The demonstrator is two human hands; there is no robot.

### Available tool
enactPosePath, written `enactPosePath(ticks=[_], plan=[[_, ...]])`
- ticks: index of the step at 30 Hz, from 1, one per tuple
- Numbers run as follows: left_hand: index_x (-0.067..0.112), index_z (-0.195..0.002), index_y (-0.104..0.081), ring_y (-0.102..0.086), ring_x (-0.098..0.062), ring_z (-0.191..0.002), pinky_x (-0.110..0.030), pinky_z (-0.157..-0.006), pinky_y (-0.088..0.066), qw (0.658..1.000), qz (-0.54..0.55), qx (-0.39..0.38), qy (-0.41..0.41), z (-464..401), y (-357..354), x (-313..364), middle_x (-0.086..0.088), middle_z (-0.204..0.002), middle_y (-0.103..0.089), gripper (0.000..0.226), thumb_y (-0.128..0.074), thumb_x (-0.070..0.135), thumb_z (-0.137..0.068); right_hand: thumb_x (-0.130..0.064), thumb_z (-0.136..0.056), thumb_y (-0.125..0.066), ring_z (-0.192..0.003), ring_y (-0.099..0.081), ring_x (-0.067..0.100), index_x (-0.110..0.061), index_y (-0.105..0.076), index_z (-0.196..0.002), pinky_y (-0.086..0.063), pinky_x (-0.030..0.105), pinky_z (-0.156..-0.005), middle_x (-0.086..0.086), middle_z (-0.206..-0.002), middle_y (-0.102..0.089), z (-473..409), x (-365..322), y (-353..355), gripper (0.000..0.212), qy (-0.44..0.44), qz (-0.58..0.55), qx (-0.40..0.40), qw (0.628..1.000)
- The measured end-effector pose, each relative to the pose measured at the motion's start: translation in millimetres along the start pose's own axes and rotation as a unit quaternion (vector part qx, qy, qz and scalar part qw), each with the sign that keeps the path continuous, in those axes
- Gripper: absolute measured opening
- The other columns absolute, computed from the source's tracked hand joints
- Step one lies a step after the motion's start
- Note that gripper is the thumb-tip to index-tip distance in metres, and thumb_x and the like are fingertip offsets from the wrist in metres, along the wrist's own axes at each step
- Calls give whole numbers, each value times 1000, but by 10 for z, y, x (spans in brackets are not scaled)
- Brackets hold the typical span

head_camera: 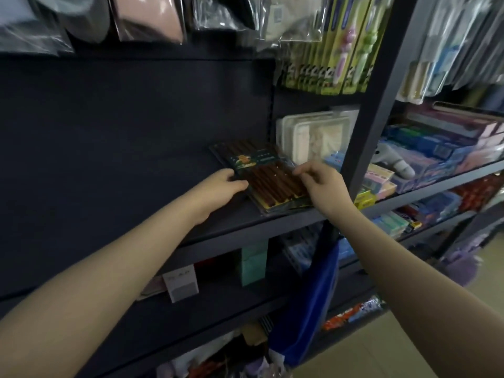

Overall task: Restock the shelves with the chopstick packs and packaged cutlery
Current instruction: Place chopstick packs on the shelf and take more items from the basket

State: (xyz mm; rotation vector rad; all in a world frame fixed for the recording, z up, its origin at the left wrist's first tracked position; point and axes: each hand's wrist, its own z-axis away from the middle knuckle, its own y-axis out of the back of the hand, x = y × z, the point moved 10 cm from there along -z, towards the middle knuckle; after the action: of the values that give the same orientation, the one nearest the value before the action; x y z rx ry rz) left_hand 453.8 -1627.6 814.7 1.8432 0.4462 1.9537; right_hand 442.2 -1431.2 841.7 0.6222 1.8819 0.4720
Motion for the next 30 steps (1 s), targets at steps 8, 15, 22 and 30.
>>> enactPosePath(ticks=[8, 15, 22, 30], plan=[[25, -118, -53, -55, -10, -71, -10, -64, -42, 945, -137, 215, -204, 1588, 517, -150, 15, -92, -58, 29, -51, 16, -90, -3, -85, -41, -90, -54, 27, -5, -64, -95, -39, 28, -76, 11, -94, -64, 898, -860, -732, 25, 260, 54, -37, 964], [28, -113, -51, -58, -9, -79, -15, -66, -43, 963, -130, 234, -43, 2848, 701, -1598, 17, -89, -59, 28, -54, 16, -88, -7, -94, -41, -107, -53, 30, -8, -58, -117, -46, 42, -88, 11, -115, -63, 2281, -1327, -2416, 29, 323, 31, -349, 879], [18, -122, -48, -59, -10, -76, -20, -62, -44, 930, -128, 268, 217, 4418, 1275, -3361, 8, -91, -59, 32, -51, 13, -90, -14, -94, -43, -115, -48, 25, -12, -58, -115, -40, 34, -96, 8, -121, -57, 3968, -1607, -3780, 26, 346, 81, -568, 743], [17, -122, -51, -61, -14, -88, -16, -65, -47, 905, -129, 273, 300, 5886, 1858, -4630, 1, -103, -62, 31, -50, 15, -91, -15, -96, -39, -106, -53, 29, -9, -58, -111, -44, 37, -87, 12, -115, -57, 5359, -2157, -5295, 25, 302, 71, -619, 721]])
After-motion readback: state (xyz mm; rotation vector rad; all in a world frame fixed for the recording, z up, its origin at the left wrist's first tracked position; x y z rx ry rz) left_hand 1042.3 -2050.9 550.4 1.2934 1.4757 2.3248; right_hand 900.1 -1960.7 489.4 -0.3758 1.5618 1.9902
